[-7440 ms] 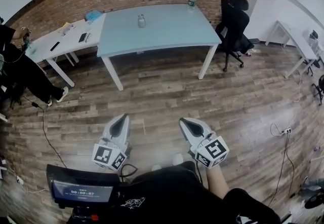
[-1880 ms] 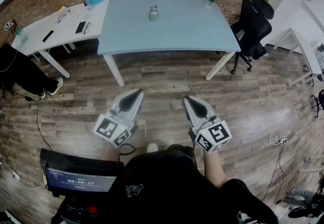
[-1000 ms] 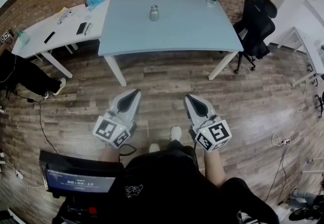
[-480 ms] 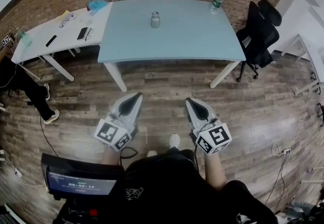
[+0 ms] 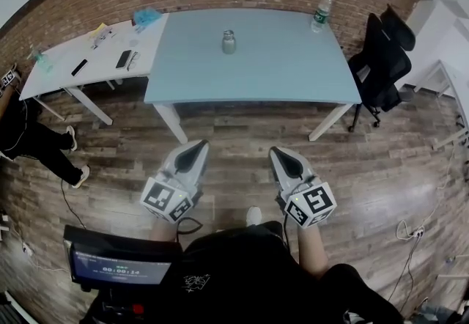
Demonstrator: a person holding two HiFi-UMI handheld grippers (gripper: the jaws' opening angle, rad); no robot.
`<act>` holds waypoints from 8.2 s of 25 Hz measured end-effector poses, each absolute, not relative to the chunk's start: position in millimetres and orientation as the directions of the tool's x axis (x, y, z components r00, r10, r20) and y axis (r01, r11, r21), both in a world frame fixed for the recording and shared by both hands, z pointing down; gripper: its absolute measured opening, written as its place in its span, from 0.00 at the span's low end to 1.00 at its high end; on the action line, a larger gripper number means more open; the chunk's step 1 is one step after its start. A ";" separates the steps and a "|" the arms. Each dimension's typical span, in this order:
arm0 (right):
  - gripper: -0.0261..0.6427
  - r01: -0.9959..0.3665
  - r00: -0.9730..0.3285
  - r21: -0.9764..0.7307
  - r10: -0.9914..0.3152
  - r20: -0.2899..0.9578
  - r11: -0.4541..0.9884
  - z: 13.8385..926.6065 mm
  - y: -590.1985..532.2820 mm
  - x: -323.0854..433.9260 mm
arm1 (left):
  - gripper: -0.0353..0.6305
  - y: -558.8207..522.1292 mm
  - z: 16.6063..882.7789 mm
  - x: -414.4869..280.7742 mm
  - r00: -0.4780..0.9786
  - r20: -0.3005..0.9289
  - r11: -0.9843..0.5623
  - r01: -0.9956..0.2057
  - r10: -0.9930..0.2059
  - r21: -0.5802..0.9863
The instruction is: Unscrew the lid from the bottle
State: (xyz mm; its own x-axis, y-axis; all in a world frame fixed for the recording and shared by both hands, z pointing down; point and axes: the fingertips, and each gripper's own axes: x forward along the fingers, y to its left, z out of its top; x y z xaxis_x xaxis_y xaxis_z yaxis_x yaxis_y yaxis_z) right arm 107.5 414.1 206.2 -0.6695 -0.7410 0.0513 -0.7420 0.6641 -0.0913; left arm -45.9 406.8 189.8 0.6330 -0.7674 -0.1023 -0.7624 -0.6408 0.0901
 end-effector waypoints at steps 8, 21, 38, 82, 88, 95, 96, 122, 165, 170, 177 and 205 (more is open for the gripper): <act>0.04 -0.726 -0.687 -0.085 -0.725 0.049 0.682 202.9 385.7 118.0 | 0.05 382.4 185.4 -37.5 0.600 -0.109 -0.609 -0.789 -0.793 0.088; 0.04 -0.685 -0.728 -0.083 -0.683 0.057 0.723 204.4 356.2 141.2 | 0.05 356.9 188.2 -12.3 0.562 -0.104 -0.570 -0.817 -0.821 0.087; 0.04 -0.652 -0.758 -0.101 -0.647 0.079 0.752 215.4 328.1 174.0 | 0.05 335.5 197.3 18.8 0.517 -0.074 -0.522 -0.849 -0.853 0.086; 0.04 -0.654 -0.756 -0.109 -0.650 0.076 0.749 215.7 299.9 169.9 | 0.05 305.7 196.2 13.9 0.510 -0.075 -0.516 -0.852 -0.857 0.095; 0.04 -0.662 -0.749 -0.102 -0.657 0.081 0.742 213.1 287.3 159.3 | 0.05 289.8 195.0 4.9 0.528 -0.079 -0.534 -0.841 -0.846 0.092; 0.04 -0.671 -0.741 -0.103 -0.664 0.094 0.734 214.8 270.4 144.8 | 0.05 269.2 197.5 -7.8 0.543 -0.072 -0.547 -0.831 -0.837 0.100; 0.04 -0.672 -0.741 -0.103 -0.665 0.096 0.733 215.3 267.3 142.7 | 0.05 265.7 197.7 -9.8 0.543 -0.071 -0.548 -0.831 -0.837 0.101; 0.04 -0.738 -0.675 -0.083 -0.729 0.116 0.670 203.0 194.1 87.4 | 0.05 177.9 191.7 -66.5 0.608 -0.079 -0.613 -0.779 -0.790 0.133; 0.04 -0.800 -0.599 -0.070 -0.782 0.172 0.596 212.3 168.0 22.4 | 0.05 138.7 207.0 -133.4 0.676 -0.080 -0.679 -0.715 -0.732 0.167; 0.04 -0.794 -0.606 -0.069 -0.776 0.176 0.604 213.1 167.1 20.3 | 0.05 140.0 210.6 -135.3 0.668 -0.077 -0.669 -0.719 -0.740 0.186; 0.04 -0.778 -0.627 -0.078 -0.762 0.165 0.623 213.4 157.6 21.8 | 0.05 134.6 208.9 -135.2 0.651 -0.064 -0.651 -0.739 -0.756 0.173; 0.04 -0.720 -0.693 -0.092 -0.707 0.140 0.688 211.0 81.8 56.4 | 0.05 71.9 202.0 -92.3 0.607 -0.053 -0.607 -0.781 -0.793 0.147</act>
State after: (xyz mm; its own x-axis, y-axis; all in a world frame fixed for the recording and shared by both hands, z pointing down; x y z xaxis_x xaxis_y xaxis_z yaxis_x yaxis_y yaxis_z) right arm 56.4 81.8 211.0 -0.6932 -0.7071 0.1396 -0.7201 0.6876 -0.0925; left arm -92.3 71.9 202.0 0.6065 -0.7933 -0.0534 -0.7810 -0.6070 0.1472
